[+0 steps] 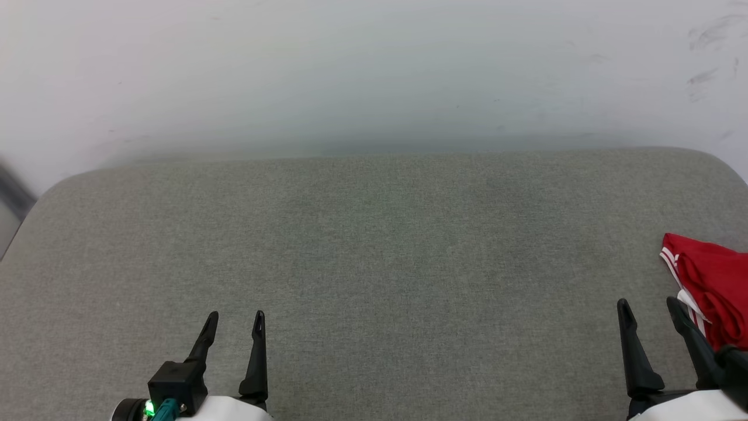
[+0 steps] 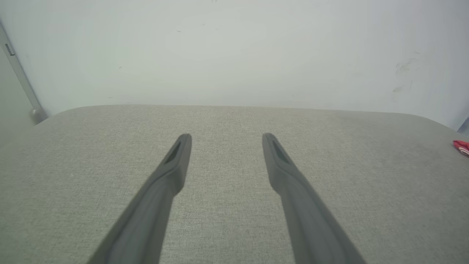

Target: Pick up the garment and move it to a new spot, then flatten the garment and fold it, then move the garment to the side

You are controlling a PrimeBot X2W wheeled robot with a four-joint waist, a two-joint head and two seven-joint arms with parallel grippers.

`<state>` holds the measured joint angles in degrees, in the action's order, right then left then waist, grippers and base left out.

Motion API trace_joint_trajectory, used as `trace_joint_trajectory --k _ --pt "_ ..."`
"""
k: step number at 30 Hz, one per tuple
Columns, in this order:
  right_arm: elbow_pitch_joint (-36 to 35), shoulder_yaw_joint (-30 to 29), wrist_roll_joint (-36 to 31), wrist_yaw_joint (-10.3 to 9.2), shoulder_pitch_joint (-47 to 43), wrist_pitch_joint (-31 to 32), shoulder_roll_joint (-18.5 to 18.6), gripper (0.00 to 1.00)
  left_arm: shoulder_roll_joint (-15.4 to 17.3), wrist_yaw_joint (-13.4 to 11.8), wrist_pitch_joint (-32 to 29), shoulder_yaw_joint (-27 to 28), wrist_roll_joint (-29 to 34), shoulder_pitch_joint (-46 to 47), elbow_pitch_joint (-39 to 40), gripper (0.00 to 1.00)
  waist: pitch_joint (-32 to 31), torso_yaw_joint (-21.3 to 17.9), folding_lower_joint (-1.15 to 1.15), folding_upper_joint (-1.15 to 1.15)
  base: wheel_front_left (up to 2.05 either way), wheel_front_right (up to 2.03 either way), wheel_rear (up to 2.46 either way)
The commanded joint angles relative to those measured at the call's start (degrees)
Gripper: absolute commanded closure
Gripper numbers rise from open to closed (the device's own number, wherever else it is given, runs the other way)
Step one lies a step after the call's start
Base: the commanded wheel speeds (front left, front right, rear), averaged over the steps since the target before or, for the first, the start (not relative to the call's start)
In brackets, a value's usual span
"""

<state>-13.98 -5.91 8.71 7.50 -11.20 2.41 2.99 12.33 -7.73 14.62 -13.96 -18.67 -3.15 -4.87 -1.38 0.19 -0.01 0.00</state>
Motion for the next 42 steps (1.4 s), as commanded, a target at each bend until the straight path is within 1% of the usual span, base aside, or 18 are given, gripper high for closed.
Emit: trace_joint_trajectory --k 1,17,18,20,31,32,42 --pt "-0.20 0.16 0.49 -0.02 -0.74 0.08 -0.20 0.00 0.14 -0.13 -0.07 -0.03 -0.02 0.30 -0.10 0.00 0.07 -0.10 0.01 0.00 0.00 0.00 0.00" --pt "-0.08 0.48 0.67 -0.02 -0.23 -0.09 -0.21 0.00 0.79 -0.53 -0.41 -0.54 -0.43 0.89 0.24 0.00 0.52 -0.19 0.01 0.00 0.00 0.00 0.00" --pt "0.15 0.49 0.35 0.00 -0.01 0.11 0.00 1.00 0.46 -0.33 -0.33 -0.49 -0.36 0.41 -0.03 1.00 0.53 -0.19 0.01 0.00 0.00 0.00 0.00" --pt "1.24 0.62 0.54 0.00 -0.07 0.10 -0.02 1.00 0.08 -0.29 -0.37 -0.61 -0.55 -0.20 -0.95 1.00 0.53 -0.19 0.01 0.00 0.00 0.00 0.00" --pt "5.00 1.36 13.83 0.00 2.51 -0.06 0.69 1.00 -0.93 1.93 -3.02 2.01 -11.98 1.20 -1.97 1.00 0.63 -0.19 0.01 0.00 0.00 0.00 0.00" --pt "5.00 1.36 13.83 0.00 2.51 -0.06 0.69 1.00 -0.93 1.93 -3.02 2.01 -11.98 1.20 -1.97 1.00 0.63 -0.19 0.01 0.00 0.00 0.00 0.00" --pt "8.26 1.81 24.30 0.00 4.72 -0.08 1.15 1.00 -1.78 3.87 -5.23 4.20 -21.03 2.52 -3.23 1.00 0.71 -0.19 0.01 0.00 0.00 0.00 0.00"
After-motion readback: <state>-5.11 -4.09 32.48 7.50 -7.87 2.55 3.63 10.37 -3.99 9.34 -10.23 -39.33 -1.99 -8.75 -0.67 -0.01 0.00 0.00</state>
